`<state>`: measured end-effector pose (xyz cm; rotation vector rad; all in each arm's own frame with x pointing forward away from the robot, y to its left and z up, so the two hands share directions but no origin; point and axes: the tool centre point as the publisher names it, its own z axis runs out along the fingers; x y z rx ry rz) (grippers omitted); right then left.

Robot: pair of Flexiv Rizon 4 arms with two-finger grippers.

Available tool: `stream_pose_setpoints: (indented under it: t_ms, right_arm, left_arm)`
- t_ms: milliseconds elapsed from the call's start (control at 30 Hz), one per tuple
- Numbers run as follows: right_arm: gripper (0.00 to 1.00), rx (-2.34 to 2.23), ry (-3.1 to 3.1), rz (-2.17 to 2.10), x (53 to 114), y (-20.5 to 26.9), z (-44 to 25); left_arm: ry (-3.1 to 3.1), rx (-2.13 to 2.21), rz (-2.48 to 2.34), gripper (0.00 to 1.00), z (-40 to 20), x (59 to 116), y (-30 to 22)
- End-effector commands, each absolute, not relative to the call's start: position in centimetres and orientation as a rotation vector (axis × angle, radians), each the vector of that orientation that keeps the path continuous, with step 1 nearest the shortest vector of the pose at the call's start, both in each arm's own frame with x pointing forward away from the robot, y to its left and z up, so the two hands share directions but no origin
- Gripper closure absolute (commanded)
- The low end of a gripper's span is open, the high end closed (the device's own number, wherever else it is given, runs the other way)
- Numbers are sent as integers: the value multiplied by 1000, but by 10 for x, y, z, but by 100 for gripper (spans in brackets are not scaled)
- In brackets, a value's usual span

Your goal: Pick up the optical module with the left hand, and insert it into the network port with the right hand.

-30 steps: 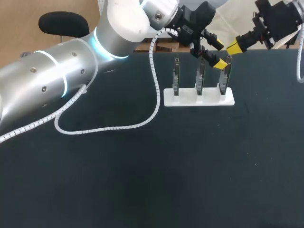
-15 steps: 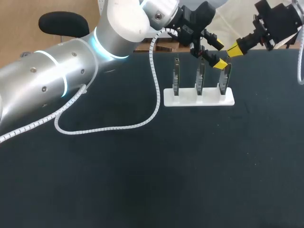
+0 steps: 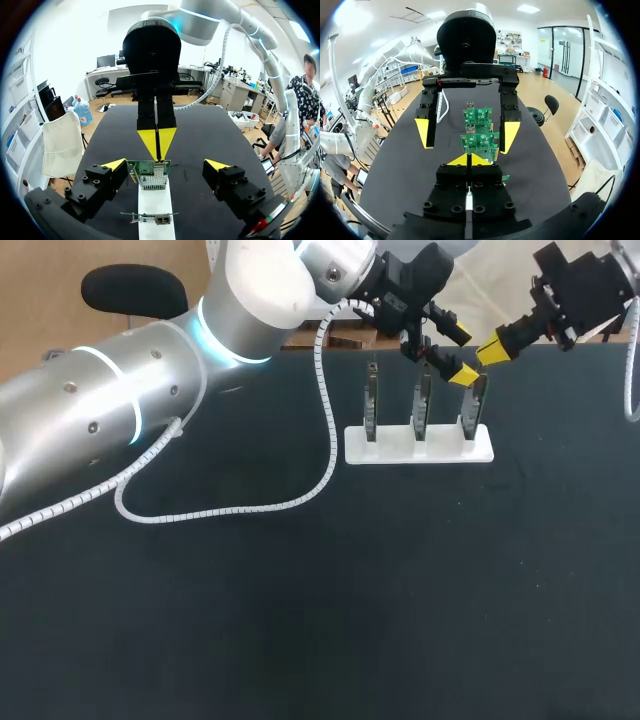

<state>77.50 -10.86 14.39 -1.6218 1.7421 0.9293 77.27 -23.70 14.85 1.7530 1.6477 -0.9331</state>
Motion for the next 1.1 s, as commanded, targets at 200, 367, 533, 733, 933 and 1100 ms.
stream_pose_setpoints:
  t_ms: [200, 367, 533, 733, 933, 1100]
  right_arm:
    - [100, -1610, 1754, 928, 776, -110, 138]
    - [100, -1604, 1758, 932, 775, -109, 137]
    - [100, -1597, 1758, 939, 775, -109, 136]
    - [100, -1600, 1760, 939, 775, -109, 136]
    - [100, -1598, 1764, 942, 775, -108, 134]
    - [100, -1597, 1770, 946, 775, -108, 132]
  left_arm:
    - [1647, 1752, -929, 0, 148, 771, -236]
    - [1647, 1752, -929, 0, 148, 771, -236]
    - [1647, 1752, -929, 0, 148, 771, -236]
    - [1647, 1752, -929, 0, 148, 771, -236]
    - [1647, 1752, -929, 0, 148, 771, -236]
    - [1647, 1752, -929, 0, 148, 771, -236]
